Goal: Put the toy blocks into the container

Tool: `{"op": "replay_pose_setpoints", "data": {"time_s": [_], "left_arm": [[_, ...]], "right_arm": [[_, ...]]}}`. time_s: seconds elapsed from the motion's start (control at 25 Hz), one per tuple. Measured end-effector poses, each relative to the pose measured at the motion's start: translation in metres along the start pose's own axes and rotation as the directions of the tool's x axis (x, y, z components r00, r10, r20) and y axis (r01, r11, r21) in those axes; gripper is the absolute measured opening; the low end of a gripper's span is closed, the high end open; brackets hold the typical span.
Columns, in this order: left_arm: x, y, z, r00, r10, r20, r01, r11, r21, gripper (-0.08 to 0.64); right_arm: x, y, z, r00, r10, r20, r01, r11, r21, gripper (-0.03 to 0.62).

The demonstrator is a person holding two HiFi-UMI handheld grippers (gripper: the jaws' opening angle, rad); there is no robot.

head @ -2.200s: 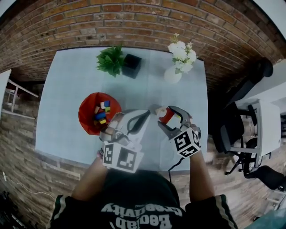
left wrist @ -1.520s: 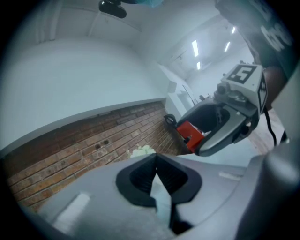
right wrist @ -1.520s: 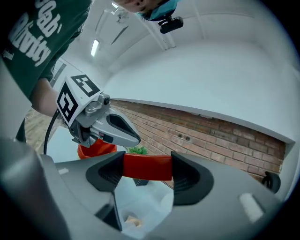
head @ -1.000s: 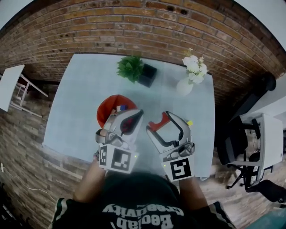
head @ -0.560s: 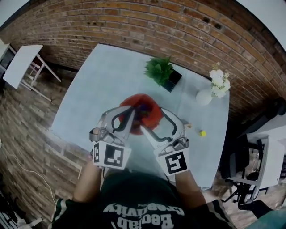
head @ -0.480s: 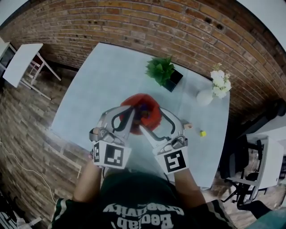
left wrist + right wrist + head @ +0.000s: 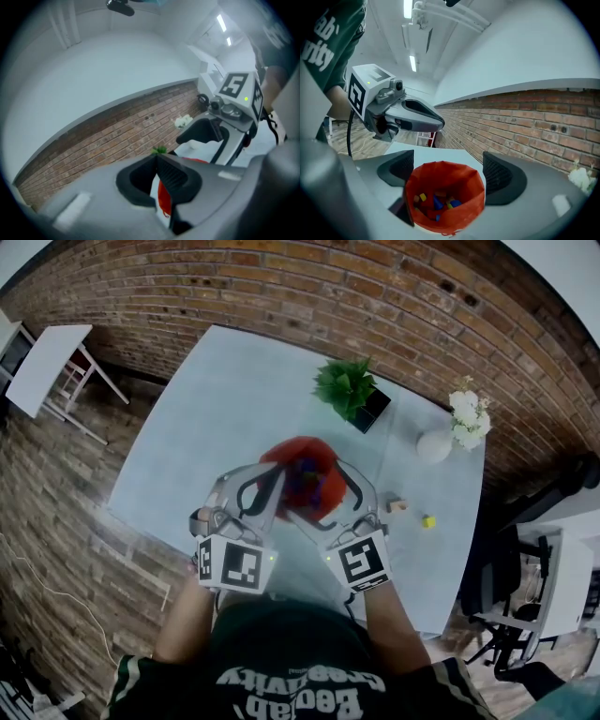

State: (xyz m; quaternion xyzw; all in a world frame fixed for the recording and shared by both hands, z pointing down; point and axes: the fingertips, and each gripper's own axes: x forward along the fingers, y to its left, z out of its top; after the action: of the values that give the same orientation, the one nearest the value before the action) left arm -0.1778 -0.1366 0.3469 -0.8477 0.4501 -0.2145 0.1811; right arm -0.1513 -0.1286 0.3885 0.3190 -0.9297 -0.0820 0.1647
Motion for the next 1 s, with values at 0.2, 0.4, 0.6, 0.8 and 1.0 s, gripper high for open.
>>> {"op": "replay_pose_setpoints", "data": {"time_s": [0.2,0.4,0.6,0.8,1.0], "left_arm": [[0.002,-0.004,0.002,1.0,-0.012,0.005,0.012,1.0,0.003,0.005],[0.006,-0.01,0.006,0.999,-0.03,0.012,0.03,0.999,0.012,0.005],[0.019,-0.03,0.021,0.995,-0.088,0.039,0.086,0.996,0.034,0.005],[0.044,-0.073,0.055,0.977,-0.187,0.1,0.179,0.981,0.079,0.005],[0.07,-0.124,0.091,0.949,-0.277,0.148,0.263,0.959,0.109,0.005]], "right_arm": [[-0.015,-0.008,0.01,0.997,-0.065,0.038,0.067,0.996,-0.057,0.012],[-0.024,-0.005,0.007,0.998,-0.061,0.031,0.063,0.995,-0.075,0.006],[-0.048,-0.019,0.005,0.991,-0.13,0.043,0.133,0.99,-0.056,0.006],[-0.094,-0.048,-0.008,0.973,-0.229,0.02,0.23,0.972,-0.044,0.006],[-0.151,-0.079,-0.024,0.942,-0.336,-0.01,0.335,0.941,-0.038,0.006]]}}
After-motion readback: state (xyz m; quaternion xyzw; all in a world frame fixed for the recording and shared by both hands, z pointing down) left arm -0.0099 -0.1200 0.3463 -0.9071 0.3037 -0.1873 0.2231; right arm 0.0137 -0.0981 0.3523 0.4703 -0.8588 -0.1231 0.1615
